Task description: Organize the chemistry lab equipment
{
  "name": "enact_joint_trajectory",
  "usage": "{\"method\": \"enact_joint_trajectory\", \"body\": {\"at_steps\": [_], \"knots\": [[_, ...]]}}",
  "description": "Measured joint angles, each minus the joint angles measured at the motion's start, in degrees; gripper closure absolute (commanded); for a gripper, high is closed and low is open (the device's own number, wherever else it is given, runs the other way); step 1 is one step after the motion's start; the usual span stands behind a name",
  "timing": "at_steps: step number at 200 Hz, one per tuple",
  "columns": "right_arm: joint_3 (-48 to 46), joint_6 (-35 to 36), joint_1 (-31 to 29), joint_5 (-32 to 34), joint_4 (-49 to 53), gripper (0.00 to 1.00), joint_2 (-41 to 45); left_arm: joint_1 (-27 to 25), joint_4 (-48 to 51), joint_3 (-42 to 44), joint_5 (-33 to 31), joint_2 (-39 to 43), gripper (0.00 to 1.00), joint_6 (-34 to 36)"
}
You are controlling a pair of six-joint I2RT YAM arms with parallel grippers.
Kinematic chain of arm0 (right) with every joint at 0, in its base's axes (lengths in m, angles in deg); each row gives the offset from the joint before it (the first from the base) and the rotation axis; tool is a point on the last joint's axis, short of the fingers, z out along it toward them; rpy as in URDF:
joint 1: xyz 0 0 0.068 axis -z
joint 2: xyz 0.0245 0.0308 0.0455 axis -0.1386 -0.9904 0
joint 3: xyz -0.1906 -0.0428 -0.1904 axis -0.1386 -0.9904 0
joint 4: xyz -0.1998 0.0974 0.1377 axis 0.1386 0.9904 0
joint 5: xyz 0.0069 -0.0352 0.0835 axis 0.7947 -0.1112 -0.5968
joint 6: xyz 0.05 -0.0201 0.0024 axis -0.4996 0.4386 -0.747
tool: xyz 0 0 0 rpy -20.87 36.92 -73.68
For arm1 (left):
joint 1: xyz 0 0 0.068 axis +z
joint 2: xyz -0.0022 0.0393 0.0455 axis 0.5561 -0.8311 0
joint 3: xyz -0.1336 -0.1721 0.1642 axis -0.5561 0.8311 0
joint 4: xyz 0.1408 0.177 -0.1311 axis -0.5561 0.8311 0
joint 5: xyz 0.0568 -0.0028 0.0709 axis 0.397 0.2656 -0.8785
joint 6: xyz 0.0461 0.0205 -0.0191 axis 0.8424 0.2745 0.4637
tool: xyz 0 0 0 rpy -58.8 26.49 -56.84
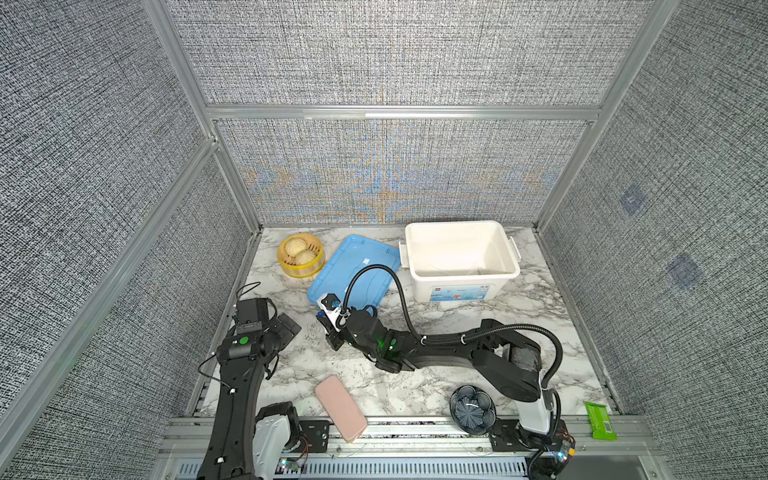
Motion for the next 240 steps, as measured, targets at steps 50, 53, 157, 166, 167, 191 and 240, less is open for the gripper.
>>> {"method": "enact_joint_trajectory", "body": {"at_steps": [50,53,157,166,167,191,240], "knots": [[-1.5,0.0,-0.4,-1.2,0.2,0.59,2.5,0.0,-4.5,5.5,5.0,-0.6,0.01,-2.3],[-1.6,-0.1,-0.4,-1.2,0.1,0.59,2.8,0.0,-4.8,5.6,5.3,-0.7,0.01,-2.6],[-5.1,-5.5,1.6,5.8,10.4,0.47,16.4,0.0,-8.6,7.0,5.8,-1.3,0.05,-6.4],[-5.2,-7.3,2.4,7.3,13.9,0.47,17.2,0.0,-8.8,7.0,5.2,-1.3,0.05,-6.4],[-5.2,-7.5,2.4,7.4,14.2,0.47,17.3,0.0,-8.8,7.0,5.1,-1.3,0.05,-6.4],[-5.8,-12.5,4.2,9.9,26.3,0.47,19.3,0.0,-9.7,7.6,4.5,-1.2,0.04,-6.7],[-8.7,-15.7,4.3,6.0,46.7,0.48,22.5,0.0,-12.2,9.0,4.5,-2.4,0.03,-7.8]]}}
